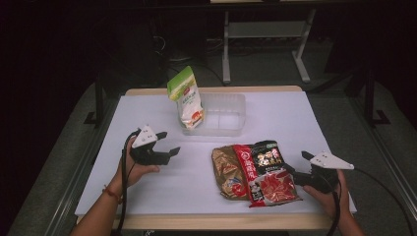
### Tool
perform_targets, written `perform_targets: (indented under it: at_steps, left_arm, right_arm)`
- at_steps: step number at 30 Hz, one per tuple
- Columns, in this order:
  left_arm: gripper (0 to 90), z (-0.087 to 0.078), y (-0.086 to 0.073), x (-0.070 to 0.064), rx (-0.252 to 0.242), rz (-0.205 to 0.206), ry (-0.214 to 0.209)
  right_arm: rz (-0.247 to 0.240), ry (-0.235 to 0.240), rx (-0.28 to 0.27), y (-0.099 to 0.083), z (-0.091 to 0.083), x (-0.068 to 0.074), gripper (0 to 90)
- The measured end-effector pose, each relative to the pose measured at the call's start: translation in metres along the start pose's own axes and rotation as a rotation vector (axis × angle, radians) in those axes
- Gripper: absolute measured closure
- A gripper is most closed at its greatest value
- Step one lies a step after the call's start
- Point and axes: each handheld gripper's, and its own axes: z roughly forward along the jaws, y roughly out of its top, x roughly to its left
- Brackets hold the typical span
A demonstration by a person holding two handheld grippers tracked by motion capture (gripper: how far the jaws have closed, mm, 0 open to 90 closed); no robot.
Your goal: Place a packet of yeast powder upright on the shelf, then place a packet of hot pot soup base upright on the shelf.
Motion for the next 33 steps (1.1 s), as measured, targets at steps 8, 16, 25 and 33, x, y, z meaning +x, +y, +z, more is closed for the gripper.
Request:
perform_targets:
  at_steps: [8, 16, 25, 33]
  left_arm:
    - [26.2, -0.013, -0.024, -0.013, 0.044, -0.013, -0.119]
    - [26.5, -0.001, -0.013, -0.013, 0.094, -0.026, -0.222]
    - [25.9, 0.025, 0.007, -0.016, 0.107, -0.023, -0.319]
    - [24.9, 0.051, 0.018, -0.020, 0.130, -0.016, -0.363]
  right_arm:
    - [-0.019, 0.012, -0.004, 0.001, 0.000, 0.002, 23.6]
    - [-0.056, 0.031, 0.008, 0.000, 0.001, 0.008, 23.6]
    - [-0.048, 0.015, 0.018, -0.002, -0.002, 0.008, 23.6]
    - [-0.048, 0.005, 0.027, -0.007, -0.008, 0.010, 23.6]
